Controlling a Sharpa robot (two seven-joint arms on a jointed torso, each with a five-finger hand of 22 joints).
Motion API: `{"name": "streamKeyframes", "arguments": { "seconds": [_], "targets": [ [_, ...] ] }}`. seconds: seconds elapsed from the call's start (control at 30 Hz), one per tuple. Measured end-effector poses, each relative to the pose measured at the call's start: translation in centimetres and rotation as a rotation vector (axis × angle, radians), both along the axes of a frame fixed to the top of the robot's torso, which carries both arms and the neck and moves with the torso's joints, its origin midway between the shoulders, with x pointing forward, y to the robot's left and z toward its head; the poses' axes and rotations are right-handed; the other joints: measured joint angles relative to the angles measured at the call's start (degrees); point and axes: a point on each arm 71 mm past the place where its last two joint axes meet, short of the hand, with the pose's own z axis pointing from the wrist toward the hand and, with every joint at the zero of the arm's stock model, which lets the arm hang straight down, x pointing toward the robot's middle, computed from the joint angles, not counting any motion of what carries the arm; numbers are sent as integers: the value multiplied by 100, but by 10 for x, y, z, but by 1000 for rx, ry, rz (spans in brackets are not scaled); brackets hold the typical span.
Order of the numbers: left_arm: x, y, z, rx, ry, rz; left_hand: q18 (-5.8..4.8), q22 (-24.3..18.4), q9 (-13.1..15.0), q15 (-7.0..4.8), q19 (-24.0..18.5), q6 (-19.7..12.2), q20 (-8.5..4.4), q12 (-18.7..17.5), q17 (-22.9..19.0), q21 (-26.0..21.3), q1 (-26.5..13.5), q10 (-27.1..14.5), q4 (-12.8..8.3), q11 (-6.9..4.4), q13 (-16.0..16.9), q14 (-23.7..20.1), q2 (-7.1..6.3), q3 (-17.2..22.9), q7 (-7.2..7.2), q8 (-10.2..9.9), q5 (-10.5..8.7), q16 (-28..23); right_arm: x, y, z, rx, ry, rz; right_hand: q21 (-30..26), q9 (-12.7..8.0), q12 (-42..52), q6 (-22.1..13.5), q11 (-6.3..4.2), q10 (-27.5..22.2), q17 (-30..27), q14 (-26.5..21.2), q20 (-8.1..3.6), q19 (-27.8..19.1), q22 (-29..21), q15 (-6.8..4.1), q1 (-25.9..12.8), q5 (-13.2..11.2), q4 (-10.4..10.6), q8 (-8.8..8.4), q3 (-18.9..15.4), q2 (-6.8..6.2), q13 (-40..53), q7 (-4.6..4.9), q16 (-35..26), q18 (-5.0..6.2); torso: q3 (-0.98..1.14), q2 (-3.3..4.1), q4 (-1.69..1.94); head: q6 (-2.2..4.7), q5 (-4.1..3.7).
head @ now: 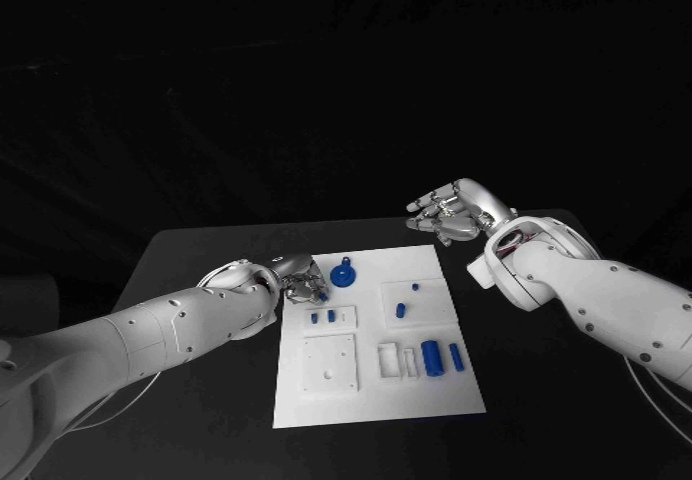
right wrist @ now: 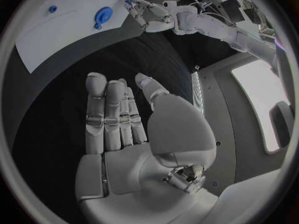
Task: Assemble the parts on the task board
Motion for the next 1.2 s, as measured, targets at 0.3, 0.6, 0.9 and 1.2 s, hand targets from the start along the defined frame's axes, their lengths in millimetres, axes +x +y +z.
{"name": "streamKeyframes", "arguments": {
  "seconds": [0.3, 0.6, 0.9, 1.2],
  "targets": [
    [3, 0, -2, 14, 8, 4, 0, 0, 0, 0, 0, -6, 0, 0, 3, 0, -9, -19, 0, 18, 1, 0, 9, 0, -6, -1, 0, 0, 0, 1, 0, 0, 0, 1, 0, 0, 0, -2, 0, 0, 0, 0, 0, 0, 0, 0, 0, 0, 0, 0, 0, 0, 0, -2, 0, -1, 3, 1, -3, -10, 4],
    [5, -2, -2, 22, 10, 7, 0, 0, -2, 0, 0, -10, 0, 0, 4, 0, -16, -19, 0, 18, 1, 0, 15, 0, -9, 24, 0, 0, 0, 1, 0, 1, 0, 2, 0, 0, 0, -3, 0, 0, 0, 0, 0, 0, 0, 0, -23, 0, -24, 0, 24, 23, 0, -3, 0, -1, 4, 1, -2, -16, -5],
    [4, -8, -4, 25, 15, 0, -17, 0, -5, 0, 0, -27, 0, 0, 4, 0, -16, -39, -16, 38, 1, 0, 15, -16, -6, 24, 0, 0, 0, 1, 0, 1, 0, 3, 0, 0, 0, -3, 0, 0, 0, 0, 0, 0, 0, 0, -23, 0, -24, 0, 24, 23, 0, -3, 0, -2, 4, 1, -2, -17, -12],
    [5, -8, -4, 27, 19, -3, -27, 0, 1, 0, 0, -13, 0, 0, 3, 0, -16, -39, -16, 38, 0, 0, 15, -16, 9, 23, 0, 0, 0, 0, 0, 0, 0, 2, 0, 0, 0, -3, 0, 0, 0, 0, 0, 0, 0, 0, -23, 0, -24, 0, 24, 23, 0, -3, 0, -2, 4, 1, 0, -21, -20]
  ]
}}
